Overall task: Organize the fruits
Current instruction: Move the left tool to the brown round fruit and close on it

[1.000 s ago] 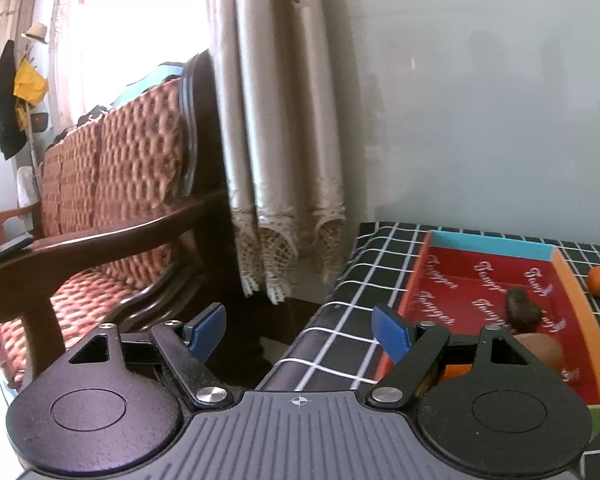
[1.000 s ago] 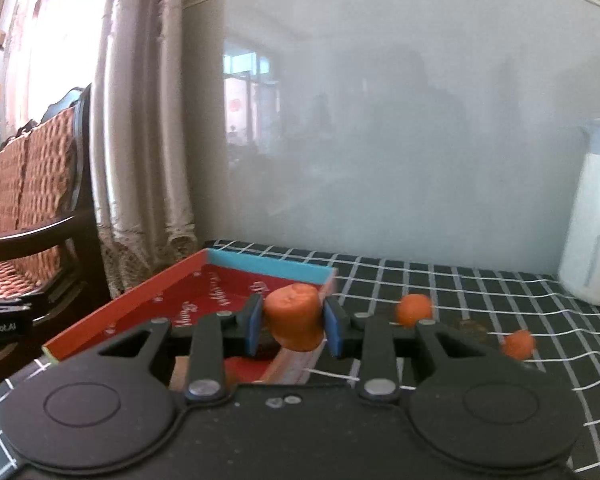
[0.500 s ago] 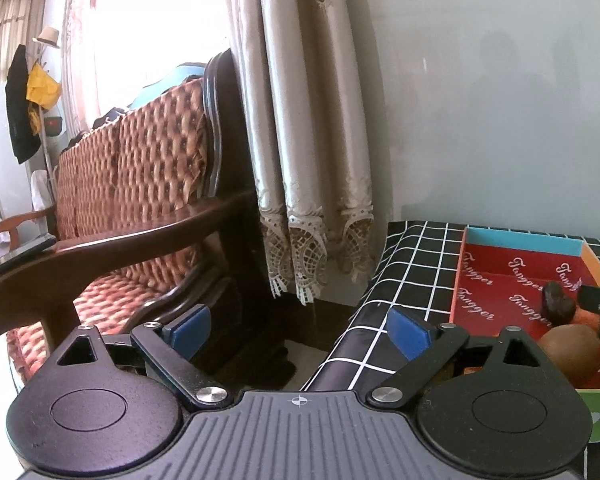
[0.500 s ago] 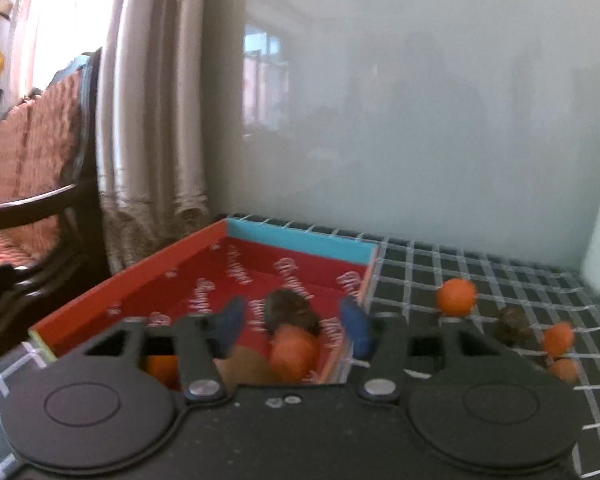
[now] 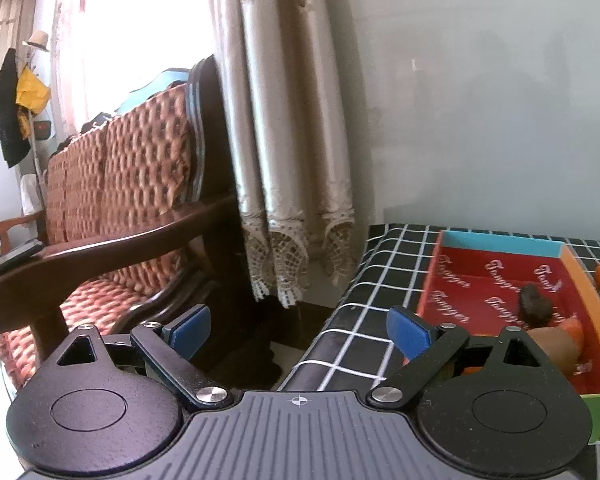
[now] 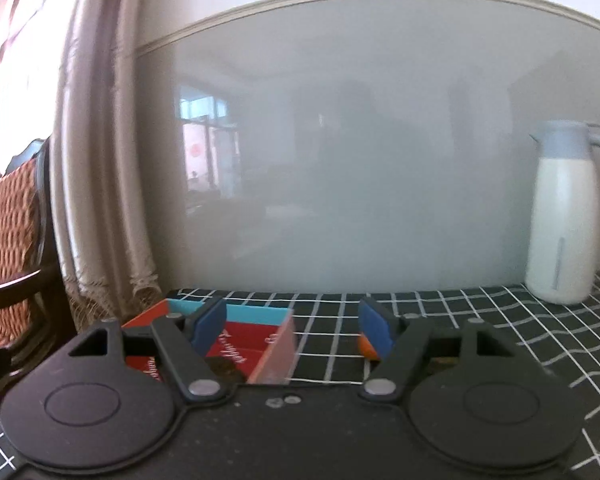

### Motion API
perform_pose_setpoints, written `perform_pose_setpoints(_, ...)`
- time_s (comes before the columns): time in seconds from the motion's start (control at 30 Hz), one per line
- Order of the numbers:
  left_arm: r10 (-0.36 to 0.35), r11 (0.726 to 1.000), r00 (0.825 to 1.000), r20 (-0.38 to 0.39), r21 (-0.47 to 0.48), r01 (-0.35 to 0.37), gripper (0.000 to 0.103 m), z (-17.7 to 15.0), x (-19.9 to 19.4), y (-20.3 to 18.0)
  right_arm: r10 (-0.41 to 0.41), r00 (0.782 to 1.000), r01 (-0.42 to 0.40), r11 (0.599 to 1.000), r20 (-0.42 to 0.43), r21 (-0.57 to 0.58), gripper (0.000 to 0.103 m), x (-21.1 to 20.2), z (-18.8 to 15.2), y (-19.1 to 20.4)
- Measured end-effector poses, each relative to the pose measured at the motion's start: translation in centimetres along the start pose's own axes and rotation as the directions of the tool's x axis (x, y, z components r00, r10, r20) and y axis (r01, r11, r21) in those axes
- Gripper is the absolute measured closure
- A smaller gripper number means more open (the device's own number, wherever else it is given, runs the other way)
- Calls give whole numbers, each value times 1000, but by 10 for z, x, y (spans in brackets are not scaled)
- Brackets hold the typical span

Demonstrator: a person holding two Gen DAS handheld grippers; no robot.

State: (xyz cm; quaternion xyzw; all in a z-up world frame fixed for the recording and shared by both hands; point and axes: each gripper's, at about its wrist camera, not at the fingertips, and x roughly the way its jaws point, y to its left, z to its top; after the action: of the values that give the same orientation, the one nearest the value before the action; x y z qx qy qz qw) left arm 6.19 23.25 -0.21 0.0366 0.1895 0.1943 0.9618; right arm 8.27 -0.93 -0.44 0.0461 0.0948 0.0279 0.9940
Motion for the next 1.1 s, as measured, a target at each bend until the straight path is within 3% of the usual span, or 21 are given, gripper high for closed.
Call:
perform_pose_setpoints(0.63, -177, 984, 984, 35, -6, 177, 9, 13, -32, -83, -154, 987, 152, 987, 37, 58, 30, -42, 11, -96)
perform_pose_setpoints(0.93, -297, 955, 955, 27, -2, 297, 9, 13, -45, -126, -241, 970, 237, 965, 27, 115, 30, -59, 13, -149)
perform_pose_setpoints(1.1, -351, 932, 936, -5, 92, 350, 9, 7, -53, -169, -258, 966, 255, 961, 19, 112, 30, -64, 12, -164)
